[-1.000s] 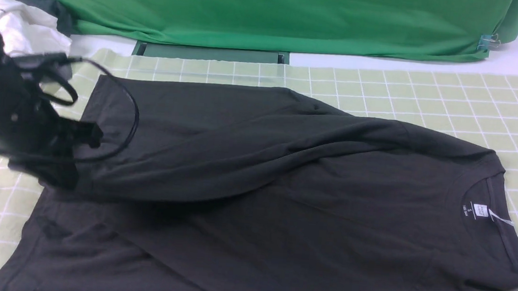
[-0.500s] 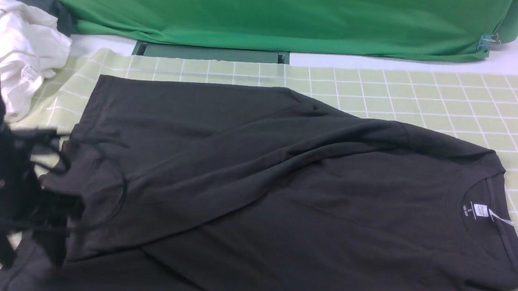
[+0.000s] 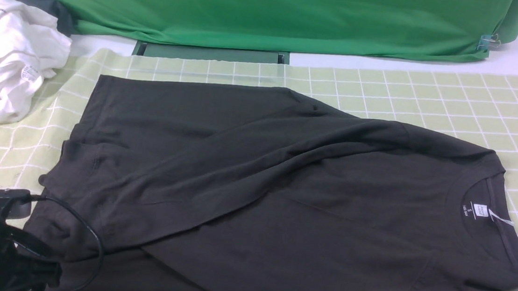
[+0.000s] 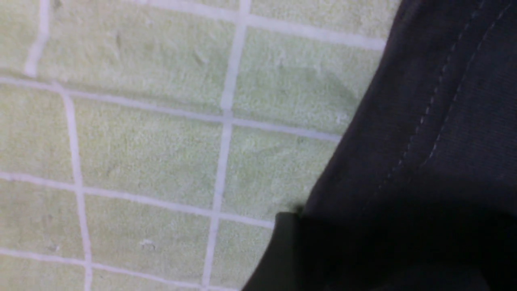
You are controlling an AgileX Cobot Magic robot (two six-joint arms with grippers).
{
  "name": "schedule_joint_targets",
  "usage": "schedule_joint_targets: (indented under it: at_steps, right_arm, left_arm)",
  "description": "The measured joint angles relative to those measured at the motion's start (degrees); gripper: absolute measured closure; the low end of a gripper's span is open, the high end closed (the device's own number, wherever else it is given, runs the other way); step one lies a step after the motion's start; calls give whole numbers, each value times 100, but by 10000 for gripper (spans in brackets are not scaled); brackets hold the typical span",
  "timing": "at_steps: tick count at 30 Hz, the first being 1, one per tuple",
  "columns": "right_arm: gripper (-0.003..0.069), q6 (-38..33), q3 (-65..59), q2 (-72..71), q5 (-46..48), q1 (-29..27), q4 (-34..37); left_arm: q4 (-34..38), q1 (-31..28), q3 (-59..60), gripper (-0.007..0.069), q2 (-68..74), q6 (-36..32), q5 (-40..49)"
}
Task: Fold a long-sleeved shirt over a green coffee tablecloth.
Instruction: 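Grasp the near edge of the shirt at its hem and shoulder corners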
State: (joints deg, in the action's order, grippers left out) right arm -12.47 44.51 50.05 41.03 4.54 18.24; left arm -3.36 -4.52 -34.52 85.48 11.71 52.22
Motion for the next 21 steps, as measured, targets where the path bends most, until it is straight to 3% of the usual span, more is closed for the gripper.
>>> schedule_joint_targets:
  at_steps: [6,8,11,12,14,21]
  right_arm:
    - [533,0,0,0,-8,0,23]
    - [533,0,0,0,-8,0,24]
    - [533,0,12,0,49,0,50]
    - [533,-25,59,0,171,0,72]
    - [533,-172,232,1,486,0,125]
    - [533,-611,1162,150,1504,349,260]
  left_arm:
    - [96,0,117,77,-56,5,-146]
    - [203,0,117,180,-56,13,-153]
    - [390,5,117,407,-56,13,-153]
    - [336,5,105,521,-81,13,-119]
    - [213,5,103,581,-158,13,-77]
    - [153,0,-15,615,-1148,-143,310]
